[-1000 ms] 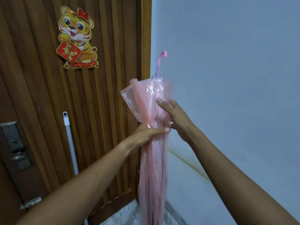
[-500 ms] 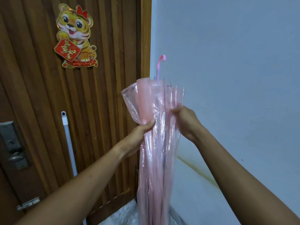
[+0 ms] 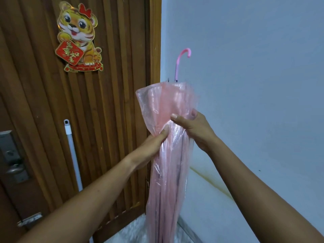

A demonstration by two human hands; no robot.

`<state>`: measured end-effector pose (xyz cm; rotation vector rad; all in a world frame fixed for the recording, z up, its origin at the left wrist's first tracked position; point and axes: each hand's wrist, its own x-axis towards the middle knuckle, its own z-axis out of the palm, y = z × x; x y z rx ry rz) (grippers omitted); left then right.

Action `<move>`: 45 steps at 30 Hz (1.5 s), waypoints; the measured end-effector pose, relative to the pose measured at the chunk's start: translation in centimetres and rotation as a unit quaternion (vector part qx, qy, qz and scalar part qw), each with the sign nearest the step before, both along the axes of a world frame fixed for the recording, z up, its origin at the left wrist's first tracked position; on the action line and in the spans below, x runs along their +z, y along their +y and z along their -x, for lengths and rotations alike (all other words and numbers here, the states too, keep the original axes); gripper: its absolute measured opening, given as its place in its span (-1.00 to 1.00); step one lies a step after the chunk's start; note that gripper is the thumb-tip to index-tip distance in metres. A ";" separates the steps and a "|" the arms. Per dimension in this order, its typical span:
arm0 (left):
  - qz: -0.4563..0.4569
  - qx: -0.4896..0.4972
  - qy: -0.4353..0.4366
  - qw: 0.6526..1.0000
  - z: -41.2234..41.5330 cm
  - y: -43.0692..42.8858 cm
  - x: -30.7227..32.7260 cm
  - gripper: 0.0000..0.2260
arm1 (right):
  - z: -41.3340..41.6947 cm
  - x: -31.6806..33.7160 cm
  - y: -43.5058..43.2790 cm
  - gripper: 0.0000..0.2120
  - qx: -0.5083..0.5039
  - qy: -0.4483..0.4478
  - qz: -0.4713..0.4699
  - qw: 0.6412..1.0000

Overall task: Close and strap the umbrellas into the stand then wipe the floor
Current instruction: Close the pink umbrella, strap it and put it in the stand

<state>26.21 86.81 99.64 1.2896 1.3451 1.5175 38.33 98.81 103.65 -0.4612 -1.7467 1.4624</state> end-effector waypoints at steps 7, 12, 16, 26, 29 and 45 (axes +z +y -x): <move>0.003 0.029 -0.148 0.989 0.9 0.0 -0.3 -0.53 | -0.5 -0.5 0.8 -0.79 0.012 -0.003 0.074 0.997; 0.014 0.061 -0.157 0.986 1.0 0.0 -0.7 -0.56 | -0.6 -0.2 0.5 -0.72 0.007 0.035 0.173 0.984; 0.037 0.087 -0.138 0.986 0.4 0.1 -0.7 -0.60 | -0.2 -0.3 0.0 -0.50 -0.014 -0.012 0.124 0.992; -0.001 0.028 -0.052 0.998 -0.6 0.2 -1.3 -0.66 | 1.1 -0.3 -1.2 -0.06 -0.055 -0.031 -0.062 0.996; 0.019 0.039 -0.046 0.998 0.1 -0.2 -1.2 -0.64 | 0.4 -0.5 0.0 -0.32 0.020 -0.030 -0.023 0.999; 0.055 0.109 -0.101 0.987 0.9 -0.2 -1.2 -0.59 | -0.2 -1.0 0.1 -0.18 -0.095 0.065 0.057 0.992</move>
